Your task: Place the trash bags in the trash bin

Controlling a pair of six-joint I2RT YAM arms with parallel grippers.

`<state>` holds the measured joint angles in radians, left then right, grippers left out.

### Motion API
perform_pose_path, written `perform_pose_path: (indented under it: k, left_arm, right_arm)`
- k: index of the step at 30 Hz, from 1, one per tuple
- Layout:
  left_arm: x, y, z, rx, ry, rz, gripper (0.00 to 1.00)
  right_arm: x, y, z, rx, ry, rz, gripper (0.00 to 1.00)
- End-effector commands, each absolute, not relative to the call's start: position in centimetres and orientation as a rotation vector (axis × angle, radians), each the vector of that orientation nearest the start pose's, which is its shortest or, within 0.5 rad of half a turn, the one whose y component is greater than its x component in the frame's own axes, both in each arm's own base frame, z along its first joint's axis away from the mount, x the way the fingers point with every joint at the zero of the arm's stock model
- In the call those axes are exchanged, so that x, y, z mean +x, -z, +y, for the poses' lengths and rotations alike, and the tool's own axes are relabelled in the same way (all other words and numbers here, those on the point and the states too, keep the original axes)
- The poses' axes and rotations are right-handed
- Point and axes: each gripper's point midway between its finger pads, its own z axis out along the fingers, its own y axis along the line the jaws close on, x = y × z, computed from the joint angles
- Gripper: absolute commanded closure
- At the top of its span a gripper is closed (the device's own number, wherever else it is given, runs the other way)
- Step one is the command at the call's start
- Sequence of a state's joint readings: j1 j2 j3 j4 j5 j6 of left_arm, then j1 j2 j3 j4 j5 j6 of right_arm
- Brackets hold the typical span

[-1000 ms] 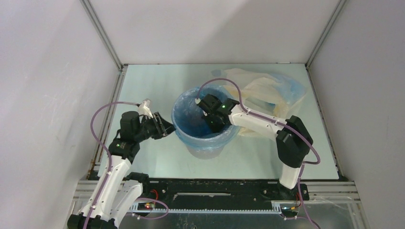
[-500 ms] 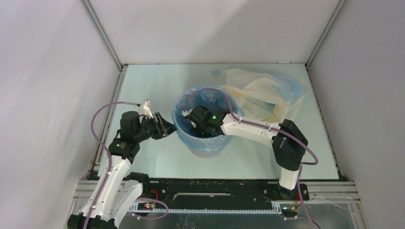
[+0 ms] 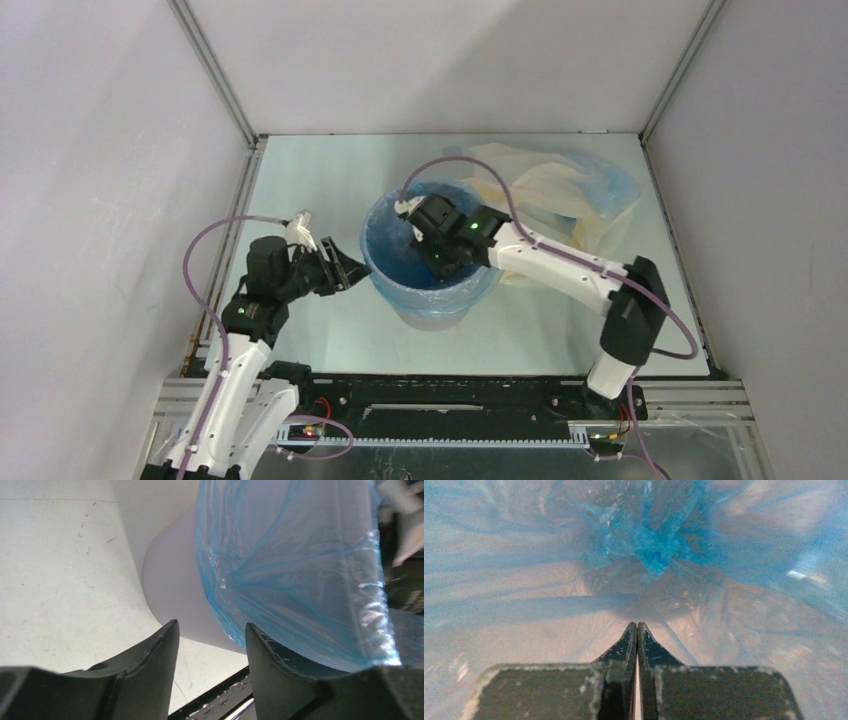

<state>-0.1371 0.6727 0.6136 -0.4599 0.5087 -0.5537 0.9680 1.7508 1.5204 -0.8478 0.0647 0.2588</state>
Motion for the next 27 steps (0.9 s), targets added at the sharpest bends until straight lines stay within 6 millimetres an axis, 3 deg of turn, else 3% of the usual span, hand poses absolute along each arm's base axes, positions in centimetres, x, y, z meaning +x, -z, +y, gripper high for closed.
perform_pose_path:
  k: [1,4,8,10,13,15,19,27]
  left_arm:
    - [21.2,-21.7,-12.6,-0.102,0.873,2.091,0.4]
    - [20.7,-23.2,-12.1,-0.097,0.836,2.074,0.34]
    - [20.0,-26.8,-11.1,-0.098,0.779,2.014,0.07]
    - [19.9,-28.7,-10.8,-0.106,0.762,1.991,0.0]
    - [20.4,-30.4,-10.3,-0.123,0.715,2.0,0.0]
    - [20.9,-31.3,-10.2,-0.123,0.691,2.007,0.01]
    - [22.3,-32.4,-9.9,-0.136,0.609,2.01,0.08]
    - [25.3,-31.8,-12.0,-0.077,0.455,2.099,0.24]
  right_arm:
    - [23.9,-21.6,32.2,-0.814,-0.372,2.367,0.99]
    - [23.8,-25.1,31.2,-0.772,-0.394,2.304,0.93]
    - [23.3,-29.2,29.4,-0.704,-0.419,2.221,0.74]
    - [23.1,-31.6,28.0,-0.638,-0.43,2.158,0.56]
    - [22.9,-33.7,25.8,-0.54,-0.429,2.086,0.21]
    - [22.8,-34.6,24.3,-0.478,-0.424,2.052,0.06]
    - [22.9,-34.9,21.3,-0.349,-0.39,2.02,0.02]
    - [22.7,-33.9,16.2,-0.131,-0.344,1.949,0.02]
